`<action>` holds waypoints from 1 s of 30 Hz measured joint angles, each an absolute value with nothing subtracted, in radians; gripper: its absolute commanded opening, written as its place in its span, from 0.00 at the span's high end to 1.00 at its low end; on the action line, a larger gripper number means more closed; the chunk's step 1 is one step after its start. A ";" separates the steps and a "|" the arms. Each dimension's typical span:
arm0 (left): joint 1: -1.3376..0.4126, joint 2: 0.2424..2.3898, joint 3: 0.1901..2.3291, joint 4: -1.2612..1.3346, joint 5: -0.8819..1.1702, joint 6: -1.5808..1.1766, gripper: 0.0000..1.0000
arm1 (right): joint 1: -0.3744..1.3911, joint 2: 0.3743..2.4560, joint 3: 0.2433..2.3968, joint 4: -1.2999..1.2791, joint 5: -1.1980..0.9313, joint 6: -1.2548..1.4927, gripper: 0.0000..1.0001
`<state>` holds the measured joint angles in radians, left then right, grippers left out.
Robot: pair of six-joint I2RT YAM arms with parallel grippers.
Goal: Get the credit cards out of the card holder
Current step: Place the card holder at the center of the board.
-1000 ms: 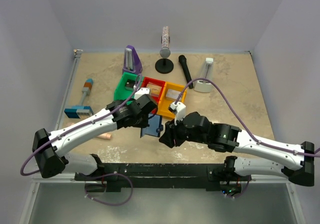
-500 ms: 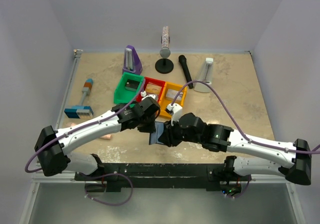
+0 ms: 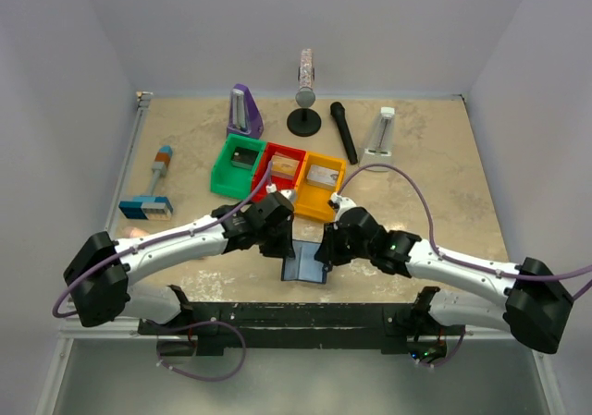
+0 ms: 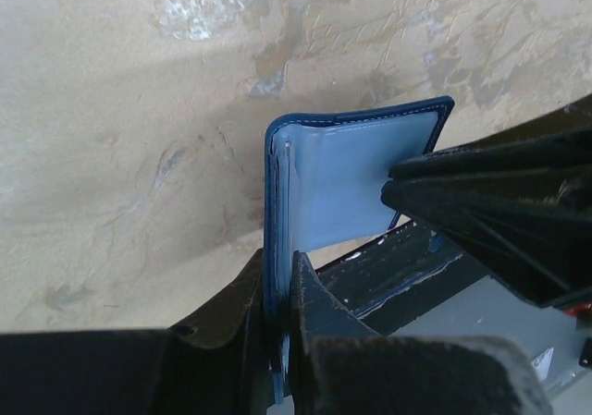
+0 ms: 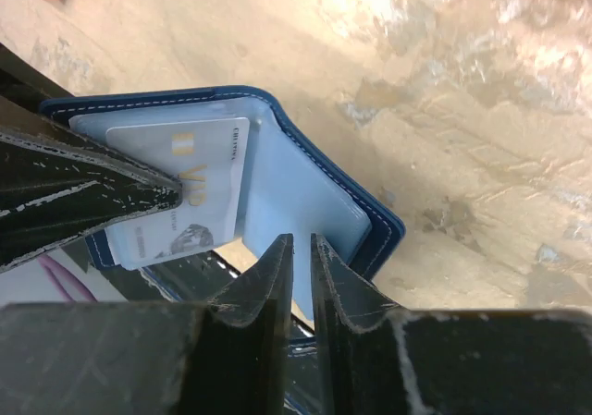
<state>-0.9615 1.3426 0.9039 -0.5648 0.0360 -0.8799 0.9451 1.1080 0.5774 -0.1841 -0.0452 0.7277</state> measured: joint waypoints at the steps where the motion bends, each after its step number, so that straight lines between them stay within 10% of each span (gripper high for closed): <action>1: -0.958 1.341 0.883 -0.543 0.050 -0.880 1.00 | 0.931 1.108 0.554 -0.167 -0.061 0.736 0.82; 30: -0.788 1.370 0.590 -0.068 0.300 -0.876 1.00 | 0.786 1.386 0.448 0.170 -0.290 0.844 0.83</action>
